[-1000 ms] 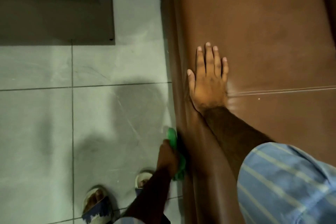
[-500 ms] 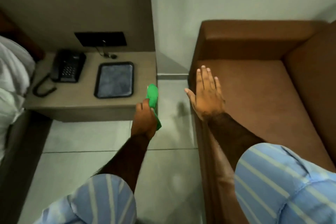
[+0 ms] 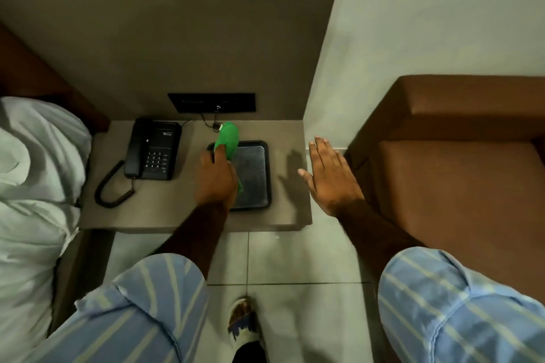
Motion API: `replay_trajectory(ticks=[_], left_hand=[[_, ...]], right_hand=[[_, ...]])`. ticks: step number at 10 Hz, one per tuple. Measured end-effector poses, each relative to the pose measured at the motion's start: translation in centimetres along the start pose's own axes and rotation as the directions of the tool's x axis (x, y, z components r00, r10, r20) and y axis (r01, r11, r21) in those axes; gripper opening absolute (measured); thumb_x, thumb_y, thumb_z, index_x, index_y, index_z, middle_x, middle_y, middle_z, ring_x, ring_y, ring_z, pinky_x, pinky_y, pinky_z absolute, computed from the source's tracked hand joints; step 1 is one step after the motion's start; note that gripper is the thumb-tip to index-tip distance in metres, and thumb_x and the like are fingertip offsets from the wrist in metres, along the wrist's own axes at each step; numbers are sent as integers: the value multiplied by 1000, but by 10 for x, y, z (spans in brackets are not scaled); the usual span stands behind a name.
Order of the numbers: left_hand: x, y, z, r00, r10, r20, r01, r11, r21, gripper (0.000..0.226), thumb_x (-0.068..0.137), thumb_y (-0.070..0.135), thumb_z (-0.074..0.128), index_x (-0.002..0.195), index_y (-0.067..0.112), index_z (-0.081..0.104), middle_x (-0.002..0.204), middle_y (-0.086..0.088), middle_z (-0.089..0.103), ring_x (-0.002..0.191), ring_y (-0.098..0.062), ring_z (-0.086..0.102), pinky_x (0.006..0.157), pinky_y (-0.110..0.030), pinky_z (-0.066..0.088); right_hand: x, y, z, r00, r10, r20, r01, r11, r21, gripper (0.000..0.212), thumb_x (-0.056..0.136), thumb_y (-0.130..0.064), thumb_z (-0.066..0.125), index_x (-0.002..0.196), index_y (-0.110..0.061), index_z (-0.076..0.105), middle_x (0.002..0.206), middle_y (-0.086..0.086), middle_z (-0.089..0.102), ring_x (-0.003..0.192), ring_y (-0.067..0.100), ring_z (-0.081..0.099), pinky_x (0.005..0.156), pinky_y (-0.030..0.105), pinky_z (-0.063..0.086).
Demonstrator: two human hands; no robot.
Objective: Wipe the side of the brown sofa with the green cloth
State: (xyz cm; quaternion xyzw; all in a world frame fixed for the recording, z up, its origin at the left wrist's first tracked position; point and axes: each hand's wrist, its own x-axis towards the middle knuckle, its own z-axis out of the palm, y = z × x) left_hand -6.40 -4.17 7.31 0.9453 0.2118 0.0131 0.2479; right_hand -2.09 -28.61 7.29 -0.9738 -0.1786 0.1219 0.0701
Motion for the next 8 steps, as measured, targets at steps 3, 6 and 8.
replay_trajectory(ticks=[3,6,8], left_hand=[[74,-58,102,981,-9,192,-30,980,198,57,97,18,46,152,14,33,143,-25,38,123,-44,47,102,-53,47],[55,-94,179,971,68,229,-129,955,266,62,92,44,46,150,22,36,139,-19,44,117,-37,51,92,-48,51],[55,-89,171,959,62,277,-153,935,321,65,96,55,37,152,22,31,144,-20,41,123,-37,48,96,-48,47]], right_hand=[[79,-14,115,988,25,155,-29,999,26,75,113,-53,27,171,-12,3,180,9,-4,167,25,-4,134,40,0],[77,-9,212,995,79,62,-82,996,44,70,112,-39,45,168,-5,22,178,16,18,166,31,16,137,48,17],[82,-14,210,985,94,146,-107,990,89,74,113,-41,43,170,-4,14,179,16,10,167,31,9,137,47,12]])
